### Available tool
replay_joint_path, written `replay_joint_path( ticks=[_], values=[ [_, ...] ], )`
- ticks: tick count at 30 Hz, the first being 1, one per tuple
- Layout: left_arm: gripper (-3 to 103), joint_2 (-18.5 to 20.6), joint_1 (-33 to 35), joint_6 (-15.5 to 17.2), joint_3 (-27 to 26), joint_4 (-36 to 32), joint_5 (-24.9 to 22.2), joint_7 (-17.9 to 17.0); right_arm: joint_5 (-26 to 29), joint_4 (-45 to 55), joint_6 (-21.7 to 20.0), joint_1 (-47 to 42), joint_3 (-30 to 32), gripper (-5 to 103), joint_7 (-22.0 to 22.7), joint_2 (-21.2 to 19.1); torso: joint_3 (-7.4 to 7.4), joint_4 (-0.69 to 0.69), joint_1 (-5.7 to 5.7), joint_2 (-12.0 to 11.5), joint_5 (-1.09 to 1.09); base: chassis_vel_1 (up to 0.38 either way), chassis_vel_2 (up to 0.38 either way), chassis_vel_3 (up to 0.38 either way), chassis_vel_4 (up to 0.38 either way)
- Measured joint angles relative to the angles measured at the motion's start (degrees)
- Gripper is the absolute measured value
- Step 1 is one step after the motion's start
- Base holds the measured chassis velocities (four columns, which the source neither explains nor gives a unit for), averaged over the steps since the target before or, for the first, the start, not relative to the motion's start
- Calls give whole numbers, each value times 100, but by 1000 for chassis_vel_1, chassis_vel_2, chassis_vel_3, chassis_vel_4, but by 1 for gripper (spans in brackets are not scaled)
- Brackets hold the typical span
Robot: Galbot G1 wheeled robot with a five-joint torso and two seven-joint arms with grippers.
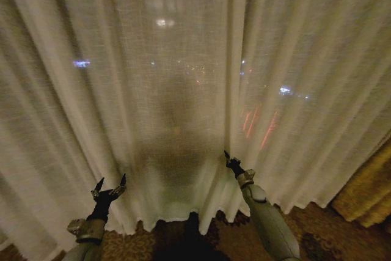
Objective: Open the curtains by pulling them apart, changing their state from closed to fully open.
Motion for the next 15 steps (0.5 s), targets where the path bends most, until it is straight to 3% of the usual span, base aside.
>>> replay_joint_path(
  ticks=[15],
  values=[
    [100, -1, 0, 0, 0, 0, 0, 0, 6, 14, 19, -100, 92, 0, -65, -29, -1, 0, 0, 0, -7, -353, -354, 356, 361]
  ],
)
